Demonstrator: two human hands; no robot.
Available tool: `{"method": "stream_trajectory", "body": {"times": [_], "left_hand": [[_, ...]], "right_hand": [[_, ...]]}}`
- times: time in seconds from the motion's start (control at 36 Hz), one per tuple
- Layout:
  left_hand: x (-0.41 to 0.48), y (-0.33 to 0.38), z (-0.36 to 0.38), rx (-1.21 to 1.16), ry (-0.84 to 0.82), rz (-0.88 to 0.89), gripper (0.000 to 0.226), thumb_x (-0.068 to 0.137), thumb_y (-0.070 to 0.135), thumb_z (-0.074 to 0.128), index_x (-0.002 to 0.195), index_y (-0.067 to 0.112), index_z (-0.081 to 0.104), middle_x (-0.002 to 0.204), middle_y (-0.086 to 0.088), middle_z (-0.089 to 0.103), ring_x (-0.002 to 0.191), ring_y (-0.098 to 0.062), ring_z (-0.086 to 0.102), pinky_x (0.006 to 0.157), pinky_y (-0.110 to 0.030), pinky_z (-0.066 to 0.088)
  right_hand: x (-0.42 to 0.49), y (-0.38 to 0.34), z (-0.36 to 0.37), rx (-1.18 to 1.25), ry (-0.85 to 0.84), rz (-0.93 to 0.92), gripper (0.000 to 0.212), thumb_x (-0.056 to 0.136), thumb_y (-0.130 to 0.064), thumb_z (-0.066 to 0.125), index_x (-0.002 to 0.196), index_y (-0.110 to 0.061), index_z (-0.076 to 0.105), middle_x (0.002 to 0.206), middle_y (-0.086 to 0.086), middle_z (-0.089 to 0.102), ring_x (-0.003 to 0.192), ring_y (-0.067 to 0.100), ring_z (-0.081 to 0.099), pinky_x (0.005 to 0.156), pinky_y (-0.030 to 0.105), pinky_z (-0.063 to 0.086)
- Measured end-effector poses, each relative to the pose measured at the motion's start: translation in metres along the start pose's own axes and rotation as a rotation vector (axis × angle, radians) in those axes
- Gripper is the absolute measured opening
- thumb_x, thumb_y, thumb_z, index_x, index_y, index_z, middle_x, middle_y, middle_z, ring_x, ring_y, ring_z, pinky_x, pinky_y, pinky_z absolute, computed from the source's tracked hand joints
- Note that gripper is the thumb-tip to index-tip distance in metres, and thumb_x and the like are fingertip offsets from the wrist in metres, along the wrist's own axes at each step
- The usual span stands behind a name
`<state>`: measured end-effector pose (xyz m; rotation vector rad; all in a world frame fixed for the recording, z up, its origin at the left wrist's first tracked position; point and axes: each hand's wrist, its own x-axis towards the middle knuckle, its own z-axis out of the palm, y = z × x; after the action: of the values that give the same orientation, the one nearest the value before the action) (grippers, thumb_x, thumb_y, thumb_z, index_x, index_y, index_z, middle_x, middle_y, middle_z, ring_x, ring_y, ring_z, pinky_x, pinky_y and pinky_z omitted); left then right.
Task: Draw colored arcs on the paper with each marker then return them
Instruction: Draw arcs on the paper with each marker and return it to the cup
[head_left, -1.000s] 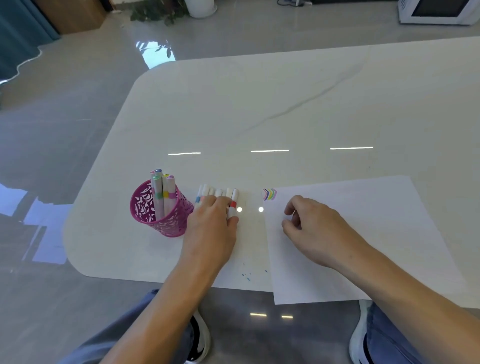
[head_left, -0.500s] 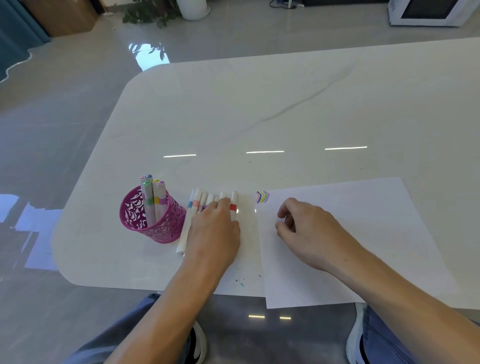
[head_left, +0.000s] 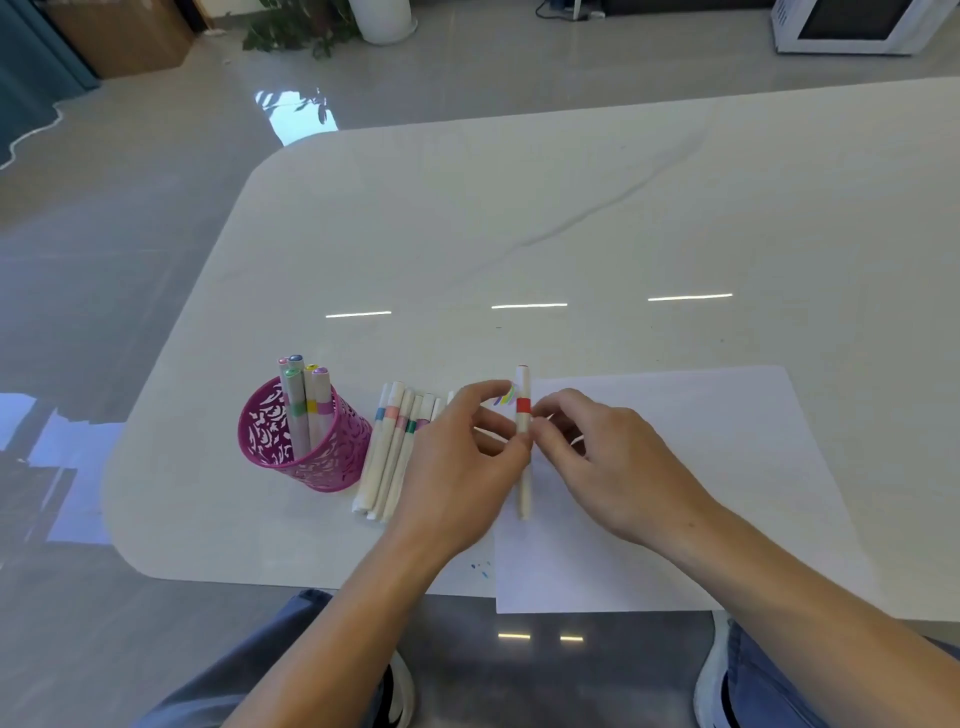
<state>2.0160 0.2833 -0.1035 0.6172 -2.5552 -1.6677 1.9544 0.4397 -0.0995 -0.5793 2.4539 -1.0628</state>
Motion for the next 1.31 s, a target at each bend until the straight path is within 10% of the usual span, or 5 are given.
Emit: {"method": "stream_trajectory", "body": {"times": [0.36,0.72,0.94,1.31], "left_hand": [[0.001,0.005,0.003,-0.133,-0.080,0.068,0.038,0.094,0.019,0.068,0.128,0.029,0.056,0.084,0.008,0.075,0.076,-0.010,0.074,0.074,-0.030,0.062],[0.003,0.005,-0.009,0.544,-0.133,0.440,0.019,0.102,0.033,0.051,0.112,0.024,0.065,0.094,0.013,0.062,0.080,-0.006,0.054,0.069,-0.019,0.041],[0.002,0.005,-0.008,0.544,-0.133,0.440,0.015,0.100,0.014,0.054,0.099,0.016,0.068,0.080,0.007,0.063,0.066,-0.010,0.054,0.062,-0.024,0.043],[0.009,-0.003,-0.026,0.514,0.013,0.361,0.013,0.092,0.010,0.067,0.091,0.022,0.072,0.074,0.027,0.059,0.070,0.005,0.054,0.068,-0.004,0.036]], "right_hand": [[0.007,0.006,-0.011,0.228,0.006,0.005,0.017,0.105,-0.035,0.057,0.094,-0.030,0.070,0.085,-0.012,0.076,0.075,0.006,0.075,0.076,0.032,0.058],[0.001,0.013,-0.021,-0.357,-0.077,-0.284,0.020,0.108,-0.039,0.047,0.109,-0.024,0.061,0.092,-0.009,0.057,0.084,0.012,0.051,0.075,0.035,0.049],[0.001,0.016,-0.021,-0.468,-0.075,-0.318,0.039,0.104,-0.055,0.034,0.106,-0.027,0.061,0.086,-0.015,0.059,0.073,0.014,0.054,0.064,0.031,0.038],[0.010,0.020,-0.040,-0.146,0.105,-0.136,0.046,0.099,-0.057,0.050,0.074,-0.019,0.057,0.050,-0.007,0.047,0.053,0.015,0.045,0.055,0.035,0.035]]}}
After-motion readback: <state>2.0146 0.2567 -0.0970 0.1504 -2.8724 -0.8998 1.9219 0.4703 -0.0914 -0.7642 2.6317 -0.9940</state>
